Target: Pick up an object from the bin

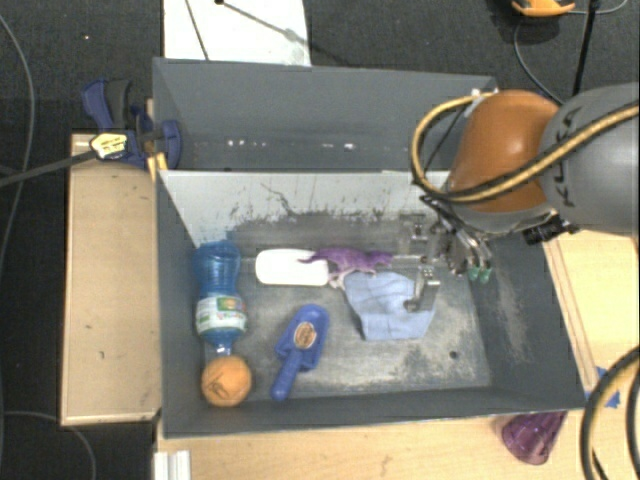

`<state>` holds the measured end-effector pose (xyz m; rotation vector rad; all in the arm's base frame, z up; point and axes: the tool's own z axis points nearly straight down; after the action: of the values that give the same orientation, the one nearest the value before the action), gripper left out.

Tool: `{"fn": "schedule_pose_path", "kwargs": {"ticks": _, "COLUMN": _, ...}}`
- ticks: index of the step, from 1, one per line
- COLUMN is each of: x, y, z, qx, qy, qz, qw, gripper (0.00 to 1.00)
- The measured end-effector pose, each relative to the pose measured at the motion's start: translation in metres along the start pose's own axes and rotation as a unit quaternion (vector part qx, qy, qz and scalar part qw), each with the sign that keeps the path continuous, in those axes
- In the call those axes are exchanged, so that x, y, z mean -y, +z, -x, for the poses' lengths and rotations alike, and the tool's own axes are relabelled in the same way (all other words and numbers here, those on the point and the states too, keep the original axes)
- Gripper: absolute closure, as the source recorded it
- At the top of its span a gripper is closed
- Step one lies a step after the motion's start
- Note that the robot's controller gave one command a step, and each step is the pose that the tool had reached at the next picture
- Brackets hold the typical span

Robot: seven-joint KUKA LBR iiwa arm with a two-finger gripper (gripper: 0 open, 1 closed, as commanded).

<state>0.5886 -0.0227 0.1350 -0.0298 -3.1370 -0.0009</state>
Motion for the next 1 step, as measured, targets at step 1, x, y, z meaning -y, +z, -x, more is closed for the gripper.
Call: {"fn": "schedule_pose_path", "kwargs": {"ticks": 1, "x": 0.0000, "y": -0.0049, "z": 0.0016, "qx": 0.0039, "qy": 0.000, "qz": 0.000, "qw": 1.0000, "gripper": 0.00}}
